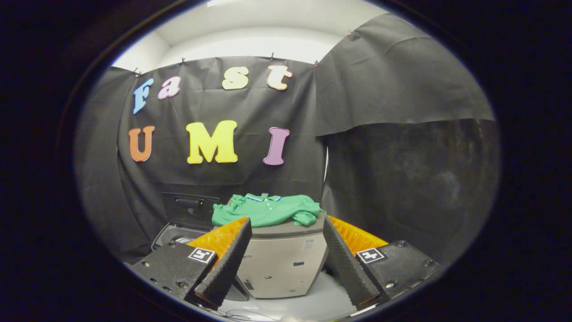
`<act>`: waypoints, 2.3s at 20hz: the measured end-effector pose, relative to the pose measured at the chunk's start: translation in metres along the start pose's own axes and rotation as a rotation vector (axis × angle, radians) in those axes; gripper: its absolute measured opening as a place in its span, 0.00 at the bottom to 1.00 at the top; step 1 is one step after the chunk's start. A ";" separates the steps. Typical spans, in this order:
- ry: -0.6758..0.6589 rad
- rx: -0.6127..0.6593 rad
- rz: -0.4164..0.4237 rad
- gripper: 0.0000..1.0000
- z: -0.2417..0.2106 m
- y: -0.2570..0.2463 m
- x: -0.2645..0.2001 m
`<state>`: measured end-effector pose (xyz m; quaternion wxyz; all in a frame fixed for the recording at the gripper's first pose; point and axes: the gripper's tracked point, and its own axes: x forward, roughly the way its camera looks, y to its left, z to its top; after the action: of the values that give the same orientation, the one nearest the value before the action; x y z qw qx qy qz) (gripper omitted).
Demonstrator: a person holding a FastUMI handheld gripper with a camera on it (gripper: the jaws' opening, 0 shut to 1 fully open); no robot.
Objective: Put the clothes into the washing machine and then close the washing machine lid.
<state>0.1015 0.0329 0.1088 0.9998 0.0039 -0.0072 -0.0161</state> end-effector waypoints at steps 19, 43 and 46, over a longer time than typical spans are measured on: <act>0.427 -0.048 0.100 1.00 -0.006 0.060 0.307; 0.893 -0.119 0.085 0.84 -0.107 0.057 0.368; 0.895 -0.144 0.102 0.54 -0.105 0.065 0.368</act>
<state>0.4732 0.0867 0.0099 0.9017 -0.0595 0.4267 0.0361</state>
